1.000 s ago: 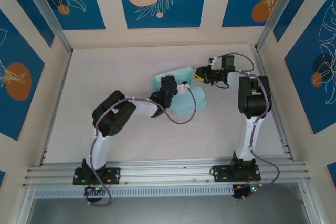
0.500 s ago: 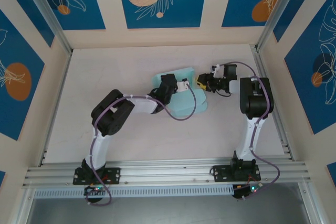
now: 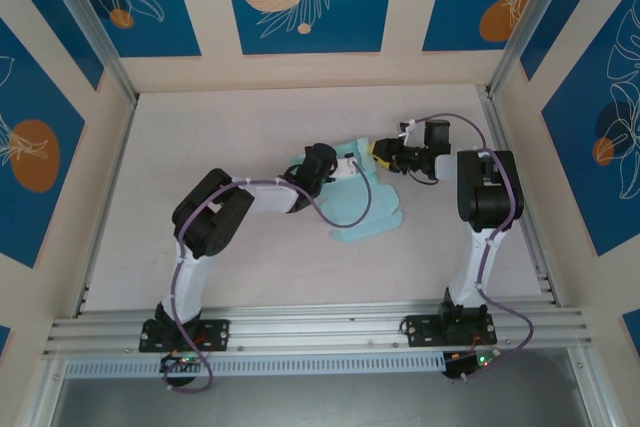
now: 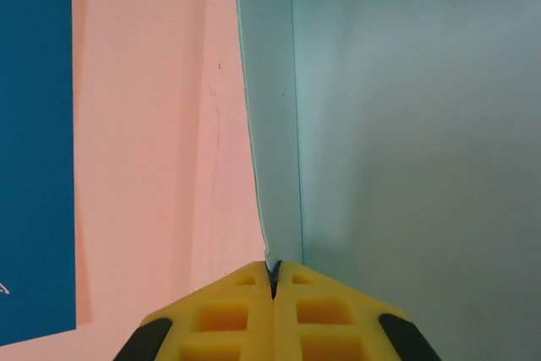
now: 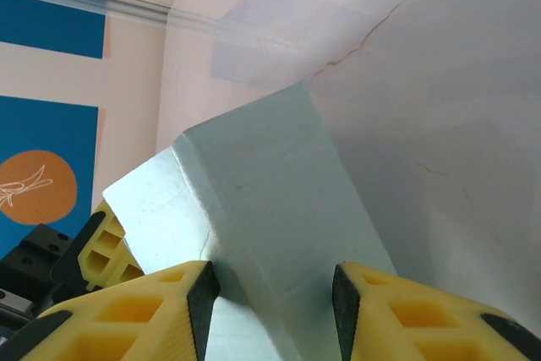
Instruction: Fold the paper box
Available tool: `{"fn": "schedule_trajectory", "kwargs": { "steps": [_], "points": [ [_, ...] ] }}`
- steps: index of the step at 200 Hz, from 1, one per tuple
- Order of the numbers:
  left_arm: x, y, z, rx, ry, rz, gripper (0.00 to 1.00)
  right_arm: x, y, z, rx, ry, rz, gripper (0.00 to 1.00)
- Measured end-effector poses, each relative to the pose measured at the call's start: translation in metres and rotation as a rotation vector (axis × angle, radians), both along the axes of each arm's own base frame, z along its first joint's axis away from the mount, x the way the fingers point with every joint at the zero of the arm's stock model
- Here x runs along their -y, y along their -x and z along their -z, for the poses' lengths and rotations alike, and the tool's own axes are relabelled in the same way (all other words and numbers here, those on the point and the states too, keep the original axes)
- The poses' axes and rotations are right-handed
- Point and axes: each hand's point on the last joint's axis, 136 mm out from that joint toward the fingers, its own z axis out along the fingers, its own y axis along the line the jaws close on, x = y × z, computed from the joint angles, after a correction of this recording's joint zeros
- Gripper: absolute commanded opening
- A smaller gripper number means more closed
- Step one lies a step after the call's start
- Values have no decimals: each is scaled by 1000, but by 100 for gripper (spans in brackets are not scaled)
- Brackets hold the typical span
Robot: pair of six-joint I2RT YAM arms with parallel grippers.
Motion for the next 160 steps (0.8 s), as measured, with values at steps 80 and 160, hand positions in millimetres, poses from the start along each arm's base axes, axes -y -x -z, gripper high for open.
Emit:
{"fn": "schedule_trajectory", "kwargs": {
  "steps": [80, 160],
  "points": [
    [3, 0, -13, 108, 5, 24, 0, 1, 3, -6, 23, 54, -9, 45],
    [11, 9, -37, 279, -19, 71, 0, 7, 7, -22, 68, 120, -1, 48]
  ]
}}
